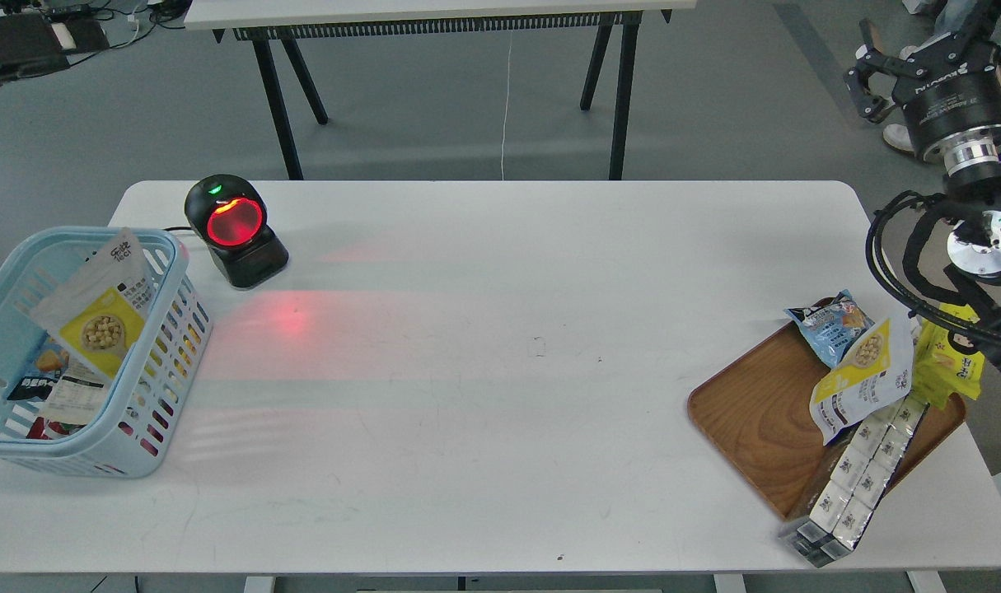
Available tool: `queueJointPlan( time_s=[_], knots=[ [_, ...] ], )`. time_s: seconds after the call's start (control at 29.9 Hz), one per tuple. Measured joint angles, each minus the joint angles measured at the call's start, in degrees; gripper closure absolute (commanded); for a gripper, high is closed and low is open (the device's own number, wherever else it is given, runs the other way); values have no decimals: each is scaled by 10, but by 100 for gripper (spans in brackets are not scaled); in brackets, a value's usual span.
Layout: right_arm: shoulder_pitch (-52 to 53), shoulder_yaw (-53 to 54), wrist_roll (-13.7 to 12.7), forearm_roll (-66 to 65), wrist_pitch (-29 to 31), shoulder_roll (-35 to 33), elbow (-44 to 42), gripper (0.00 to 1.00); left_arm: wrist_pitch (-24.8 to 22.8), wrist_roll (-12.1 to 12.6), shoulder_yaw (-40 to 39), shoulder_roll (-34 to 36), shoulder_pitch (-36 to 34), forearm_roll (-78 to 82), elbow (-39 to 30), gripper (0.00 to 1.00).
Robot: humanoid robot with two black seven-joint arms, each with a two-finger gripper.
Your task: Scan snack and place in basket
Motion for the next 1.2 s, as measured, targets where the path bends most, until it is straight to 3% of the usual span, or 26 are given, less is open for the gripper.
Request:
queueJointPlan(
  time_s=[0.3,0.5,0.64,0.77,0.9,1.0,1.2],
  knots=[
    [0,4,-5,0,0,-2,-1,1,0,0,-30,-188,1,-284,185,0],
    [-5,20,-8,1,0,4,-2,1,0,0,-55,-300,1,-373,286,0],
    [-6,33,-26,2,0,7,-6,1,0,0,-88,-374,7,-415,352,0],
    [-7,62,-62,6,0,13,-5,1,0,1,-100,-427,10,-475,396,0],
    [-7,96,-92,9,0,27,-7,1,0,48,-103,-457,18,-575,427,0],
    [-7,106,-101,10,0,36,-11,1,0,86,-104,-475,29,-652,444,0],
    [-7,109,-102,10,0,66,-44,1,0,107,-107,-510,71,-744,454,0]
  ],
)
